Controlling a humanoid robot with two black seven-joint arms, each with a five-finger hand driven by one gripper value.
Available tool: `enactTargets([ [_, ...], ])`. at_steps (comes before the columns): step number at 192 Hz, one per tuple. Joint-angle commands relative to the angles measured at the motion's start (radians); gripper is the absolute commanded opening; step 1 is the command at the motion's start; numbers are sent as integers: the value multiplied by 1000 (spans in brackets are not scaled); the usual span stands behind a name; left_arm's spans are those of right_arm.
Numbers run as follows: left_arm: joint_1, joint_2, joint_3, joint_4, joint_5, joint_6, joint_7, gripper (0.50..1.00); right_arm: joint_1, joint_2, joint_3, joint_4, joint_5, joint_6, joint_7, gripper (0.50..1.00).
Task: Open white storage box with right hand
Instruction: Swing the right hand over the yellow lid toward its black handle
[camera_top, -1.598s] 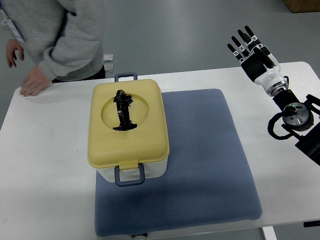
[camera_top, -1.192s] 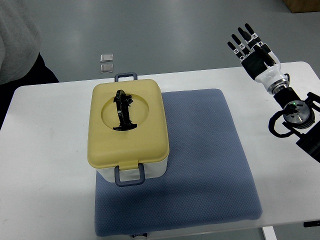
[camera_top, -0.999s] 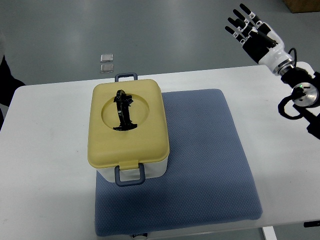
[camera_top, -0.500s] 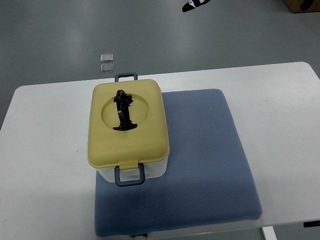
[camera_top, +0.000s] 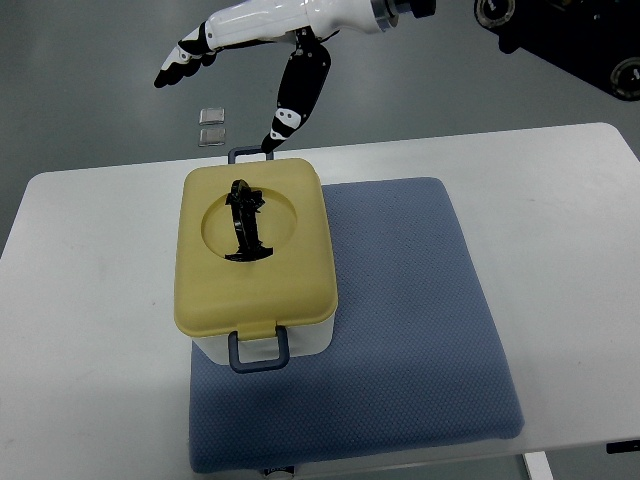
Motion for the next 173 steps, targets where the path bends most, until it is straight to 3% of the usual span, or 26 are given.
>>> enactTargets([
  [1,0,0,0,0,0,0,0,1000,-10,5,1,5,-41,0,35,928],
  [39,0,0,0,-2,0,0,0,1000,-17,9,-2,7,-148,0,127,928],
  [85,0,0,0,-2,-1,0,0,1000,-81,51,-42,5,-309,-2,146,928],
  [116,0,0,0,0,0,0,0,1000,-83,62,-144,2,-334,-109,146,926],
  [173,0,0,2,-2,0,0,0,1000,-113,79,-147,-13,-346,-183,141,926],
])
